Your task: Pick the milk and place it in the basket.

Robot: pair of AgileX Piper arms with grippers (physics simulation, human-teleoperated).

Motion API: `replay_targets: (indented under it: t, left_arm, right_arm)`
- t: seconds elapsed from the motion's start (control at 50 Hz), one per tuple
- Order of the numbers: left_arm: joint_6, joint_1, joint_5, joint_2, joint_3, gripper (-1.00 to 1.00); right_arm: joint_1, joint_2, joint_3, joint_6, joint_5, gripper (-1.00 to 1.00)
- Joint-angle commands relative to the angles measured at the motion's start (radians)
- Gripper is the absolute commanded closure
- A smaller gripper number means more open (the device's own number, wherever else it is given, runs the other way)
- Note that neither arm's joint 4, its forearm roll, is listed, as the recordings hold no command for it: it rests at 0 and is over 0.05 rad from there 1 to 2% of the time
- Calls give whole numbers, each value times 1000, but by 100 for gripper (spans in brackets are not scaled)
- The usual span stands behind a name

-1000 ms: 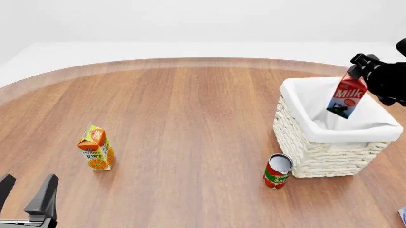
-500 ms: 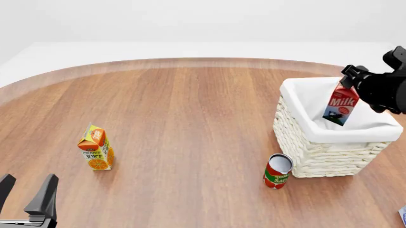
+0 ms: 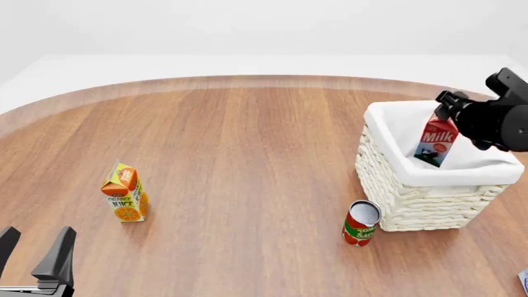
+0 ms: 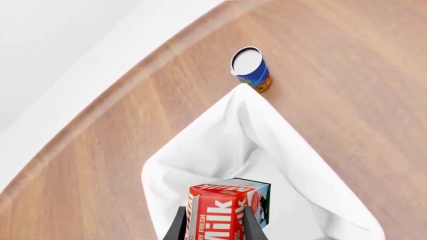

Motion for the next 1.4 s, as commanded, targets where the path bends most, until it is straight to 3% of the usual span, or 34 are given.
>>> replay_targets:
  t: [0.02, 1.4]
  left_arm:
    - [0, 0, 0, 0, 0, -100]
    - [0, 0, 0, 0, 0, -100]
  right_arm:
    - [1, 11, -12, 9, -24, 100]
    - [6, 173, -14, -13, -119, 100]
